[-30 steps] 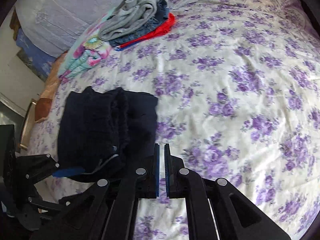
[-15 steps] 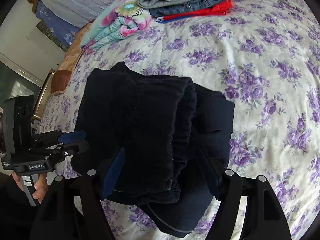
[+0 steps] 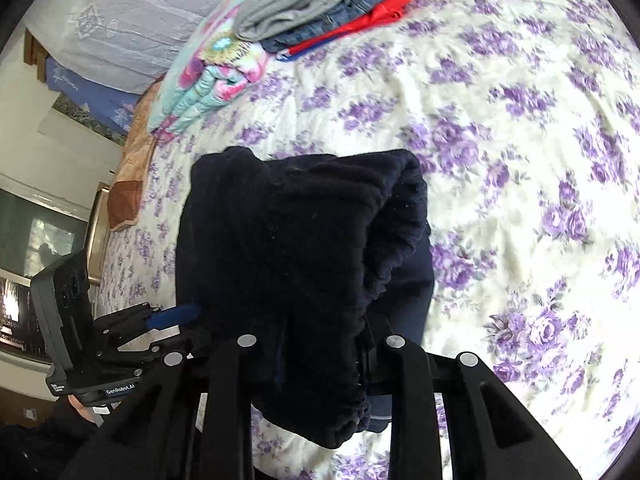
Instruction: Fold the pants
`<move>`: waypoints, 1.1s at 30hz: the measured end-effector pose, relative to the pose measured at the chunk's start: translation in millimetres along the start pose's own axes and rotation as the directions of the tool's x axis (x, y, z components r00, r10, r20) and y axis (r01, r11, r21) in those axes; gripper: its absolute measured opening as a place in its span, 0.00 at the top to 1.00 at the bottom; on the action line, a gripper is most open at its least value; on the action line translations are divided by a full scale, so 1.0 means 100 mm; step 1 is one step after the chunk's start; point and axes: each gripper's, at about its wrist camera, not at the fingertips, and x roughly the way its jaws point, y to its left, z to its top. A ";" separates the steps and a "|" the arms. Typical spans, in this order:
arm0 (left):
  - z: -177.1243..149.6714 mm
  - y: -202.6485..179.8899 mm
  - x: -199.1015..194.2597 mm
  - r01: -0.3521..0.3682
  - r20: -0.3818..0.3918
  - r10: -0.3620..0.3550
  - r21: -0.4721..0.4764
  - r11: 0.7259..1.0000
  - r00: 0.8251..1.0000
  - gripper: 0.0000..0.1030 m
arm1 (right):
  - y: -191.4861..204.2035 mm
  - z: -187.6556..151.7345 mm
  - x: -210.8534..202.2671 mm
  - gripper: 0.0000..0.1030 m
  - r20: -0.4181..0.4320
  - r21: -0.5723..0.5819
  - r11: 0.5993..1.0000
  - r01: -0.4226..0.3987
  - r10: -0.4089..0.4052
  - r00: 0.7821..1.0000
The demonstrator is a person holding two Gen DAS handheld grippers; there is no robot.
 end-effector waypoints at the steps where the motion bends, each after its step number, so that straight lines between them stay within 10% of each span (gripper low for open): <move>1: -0.01 0.02 0.12 -0.025 -0.003 0.025 0.011 1.000 1.000 0.56 | -0.06 0.02 0.14 0.70 -0.009 0.002 1.000 0.023 -0.023 1.000; 7: -0.03 0.00 0.07 -0.033 0.003 0.033 0.023 0.999 0.999 0.57 | 0.03 0.03 0.01 0.53 -0.002 -0.054 0.990 0.131 -0.132 0.991; 12: -0.28 -0.10 -0.26 -0.034 0.048 0.032 0.049 0.998 0.998 0.57 | 0.47 -0.01 -0.32 0.40 0.092 -0.252 0.884 0.393 -0.382 0.919; 15: -0.38 -0.01 -0.11 -0.027 0.014 0.027 0.015 1.000 1.000 0.56 | 0.75 0.10 -0.27 0.29 0.158 -0.373 0.732 0.570 -0.555 0.817; 19: -0.48 0.09 -0.03 -0.008 0.018 0.008 -0.019 1.000 1.000 0.56 | 0.87 0.23 -0.21 0.29 0.225 -0.427 0.484 0.764 -0.761 0.608; 20: -0.48 0.11 -0.04 -0.003 0.020 0.003 -0.024 1.000 1.000 0.56 | 0.93 0.25 -0.25 0.29 0.254 -0.437 0.450 0.779 -0.769 0.587; 21: -0.49 0.12 -0.04 0.004 0.024 -0.003 -0.030 1.000 1.000 0.56 | 0.99 0.30 -0.33 0.29 0.264 -0.438 0.480 0.760 -0.740 0.619; 24: -0.55 0.17 -0.08 0.018 0.036 -0.016 -0.045 0.999 0.999 0.56 | 1.45 0.52 -0.40 0.29 0.223 -0.544 0.698 0.465 -0.415 0.882; 25: -0.56 0.19 -0.09 0.024 0.037 -0.022 -0.053 0.998 0.999 0.56 | 1.60 0.60 -0.30 0.29 0.189 -0.596 0.723 0.350 -0.298 0.936; 31: -0.68 0.34 -0.19 0.035 0.031 -0.033 -0.070 0.997 0.999 0.56 | 1.97 1.11 0.78 0.41 0.069 -0.710 0.669 0.220 -0.245 0.967; 32: -0.65 0.30 -0.17 0.032 0.029 -0.030 -0.066 0.997 0.999 0.56 | 1.95 1.17 0.91 0.48 0.038 -0.709 0.673 0.213 -0.266 0.963; 33: -0.65 0.30 -0.18 0.029 0.029 -0.027 -0.065 0.997 0.999 0.56 | 1.96 1.15 1.00 0.78 0.002 -0.703 0.682 0.199 -0.279 0.960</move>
